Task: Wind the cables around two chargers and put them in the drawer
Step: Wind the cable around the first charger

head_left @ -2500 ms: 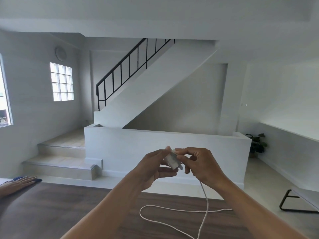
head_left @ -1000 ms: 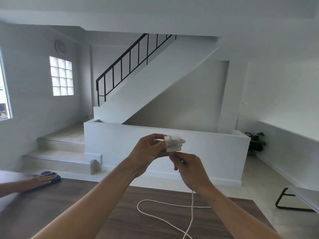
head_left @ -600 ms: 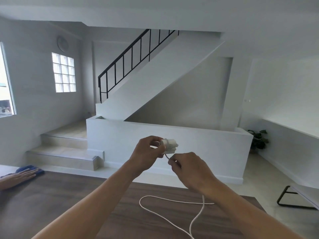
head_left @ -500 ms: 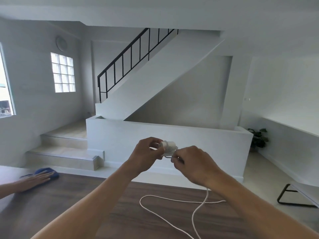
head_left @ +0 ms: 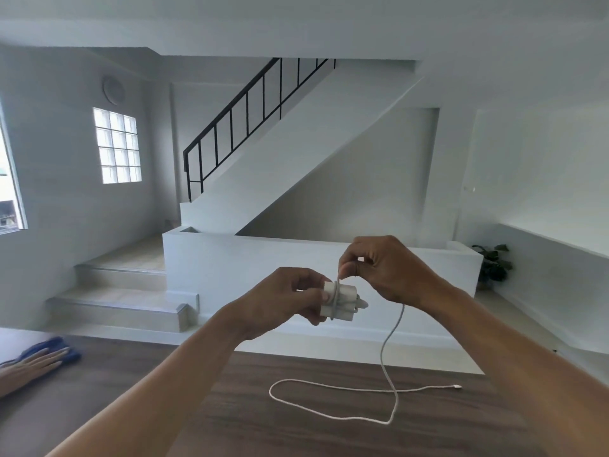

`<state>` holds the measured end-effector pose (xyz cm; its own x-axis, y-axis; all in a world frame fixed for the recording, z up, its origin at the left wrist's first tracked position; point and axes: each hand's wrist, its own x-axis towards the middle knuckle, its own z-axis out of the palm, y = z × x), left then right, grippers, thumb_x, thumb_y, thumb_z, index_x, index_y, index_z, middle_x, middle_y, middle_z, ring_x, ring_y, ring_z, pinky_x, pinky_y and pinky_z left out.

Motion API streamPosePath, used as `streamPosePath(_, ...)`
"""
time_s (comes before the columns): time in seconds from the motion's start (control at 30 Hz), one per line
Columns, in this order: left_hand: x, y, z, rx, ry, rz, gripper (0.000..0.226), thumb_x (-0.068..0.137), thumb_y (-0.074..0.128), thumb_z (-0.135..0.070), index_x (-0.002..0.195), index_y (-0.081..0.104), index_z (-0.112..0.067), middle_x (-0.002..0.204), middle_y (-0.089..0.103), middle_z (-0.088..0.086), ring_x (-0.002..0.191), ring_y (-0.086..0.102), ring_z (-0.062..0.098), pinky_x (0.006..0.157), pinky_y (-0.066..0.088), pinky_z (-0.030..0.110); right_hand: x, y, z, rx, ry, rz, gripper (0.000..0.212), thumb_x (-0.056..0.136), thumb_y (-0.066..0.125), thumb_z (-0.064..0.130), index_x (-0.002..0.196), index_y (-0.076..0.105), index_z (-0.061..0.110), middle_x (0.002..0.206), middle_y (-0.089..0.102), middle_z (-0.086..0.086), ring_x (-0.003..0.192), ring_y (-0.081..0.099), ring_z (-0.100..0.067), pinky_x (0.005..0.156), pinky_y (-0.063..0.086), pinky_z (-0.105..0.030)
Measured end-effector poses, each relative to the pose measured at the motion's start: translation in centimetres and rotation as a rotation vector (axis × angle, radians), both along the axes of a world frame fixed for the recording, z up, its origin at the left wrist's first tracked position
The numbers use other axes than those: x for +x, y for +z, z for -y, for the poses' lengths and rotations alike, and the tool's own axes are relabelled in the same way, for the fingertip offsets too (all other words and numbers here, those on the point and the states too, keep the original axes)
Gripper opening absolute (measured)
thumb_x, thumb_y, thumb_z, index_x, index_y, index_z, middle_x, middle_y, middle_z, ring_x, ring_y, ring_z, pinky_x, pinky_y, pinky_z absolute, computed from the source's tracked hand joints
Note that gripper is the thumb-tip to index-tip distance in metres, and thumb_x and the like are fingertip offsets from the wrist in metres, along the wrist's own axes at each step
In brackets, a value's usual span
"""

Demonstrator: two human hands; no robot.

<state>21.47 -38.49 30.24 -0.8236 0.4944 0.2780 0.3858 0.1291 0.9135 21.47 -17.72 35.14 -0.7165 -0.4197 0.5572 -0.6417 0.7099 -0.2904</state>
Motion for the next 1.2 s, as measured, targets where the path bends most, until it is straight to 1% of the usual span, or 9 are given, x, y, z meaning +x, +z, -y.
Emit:
streamPosePath(0.1,0.7,0.7,0.2,0.071,-0.092,0.047,0.028,0.087,0.057,-0.012,0.108,0.065,0.006,0.092,0.065,0.021,0.076,0.063,0.027,0.072,0.054,0.03,-0.1,-1.0,-0.1,-0.144,0.033,0.05,0.031,0.089,0.064,0.014,0.068,0.067,0.037,0.073,0.07,0.015,0.072,0.062,-0.006,0.067,0.046,-0.019)
streamPosePath(0.2,0.9,1.7,0.2,0.237,-0.103,0.061,0.037,0.086,0.055,-0.011,0.114,0.063,0.011,0.094,0.066,0.025,0.076,0.063,0.028,0.071,0.055,0.03,-0.5,-2.9,0.4,-0.196,-0.027,0.069,0.032,0.084,0.053,-0.002,0.064,0.063,0.02,0.065,0.067,0.003,0.061,0.059,-0.008,0.062,0.045,-0.025)
streamPosePath(0.33,0.6,2.6,-0.1,0.274,-0.04,0.047,0.039,0.087,0.057,-0.012,0.111,0.06,0.019,0.095,0.068,0.023,0.076,0.065,0.026,0.072,0.057,0.028,0.4,-5.7,2.5,-0.233,-0.113,0.065,0.043,0.096,0.049,0.026,0.053,0.045,0.027,0.045,0.049,0.009,0.045,0.049,-0.005,0.048,0.034,-0.016)
streamPosePath(0.4,0.4,2.6,-0.2,0.269,0.028,0.041,0.029,0.094,0.056,-0.007,0.107,0.062,0.018,0.096,0.071,0.019,0.08,0.067,0.027,0.077,0.059,0.031,1.0,-6.6,3.3,-0.189,-0.099,-0.003,0.037,0.1,0.044,0.032,0.063,0.05,0.032,0.05,0.049,0.01,0.046,0.048,-0.01,0.05,0.034,-0.021)
streamPosePath(0.47,-0.1,2.3,-0.2,0.245,0.104,0.029,0.025,0.096,0.054,-0.005,0.104,0.065,0.015,0.096,0.074,0.016,0.081,0.07,0.027,0.083,0.058,0.037,1.4,-7.0,3.9,-0.107,-0.113,-0.039,0.032,0.102,0.038,0.037,0.087,0.064,0.025,0.062,0.059,0.006,0.055,0.053,-0.016,0.056,0.041,-0.031)
streamPosePath(0.53,-0.5,1.9,0.0,0.199,0.196,0.017,0.022,0.094,0.057,-0.007,0.103,0.069,0.009,0.095,0.075,0.015,0.077,0.071,0.025,0.084,0.058,0.037,1.8,-7.0,4.3,-0.005,-0.159,-0.044,0.035,0.102,0.034,0.039,0.101,0.064,0.021,0.076,0.068,0.001,0.067,0.058,-0.023,0.063,0.045,-0.035)
streamPosePath(0.87,-1.1,-0.3,0.2,-0.118,0.495,-0.181,0.019,0.089,0.063,-0.029,0.096,0.069,-0.012,0.093,0.072,0.0,0.069,0.073,0.018,0.079,0.058,0.04,4.4,-3.6,4.1,0.315,-0.246,0.001,0.031,0.1,0.036,0.034,0.105,0.063,0.019,0.097,0.067,-0.006,0.087,0.063,-0.03,0.072,0.046,-0.034)
streamPosePath(1.03,-0.5,-0.6,0.3,-0.235,0.416,-0.216,0.015,0.089,0.063,-0.029,0.096,0.068,-0.016,0.086,0.071,-0.005,0.065,0.069,0.014,0.063,0.052,0.026,3.9,-0.3,3.0,0.36,-0.259,-0.145,0.024,0.097,0.043,0.037,0.095,0.064,0.026,0.097,0.069,0.004,0.089,0.063,-0.025,0.071,0.042,-0.032)
streamPosePath(1.2,0.2,-0.1,0.5,-0.219,0.273,-0.195,0.01,0.088,0.064,-0.019,0.098,0.068,-0.016,0.089,0.07,-0.005,0.066,0.067,0.012,0.073,0.056,0.033,2.7,1.2,1.6,0.293,-0.223,-0.115,0.018,0.093,0.055,0.042,0.094,0.071,0.033,0.093,0.073,0.01,0.086,0.063,-0.018,0.073,0.045,-0.03)
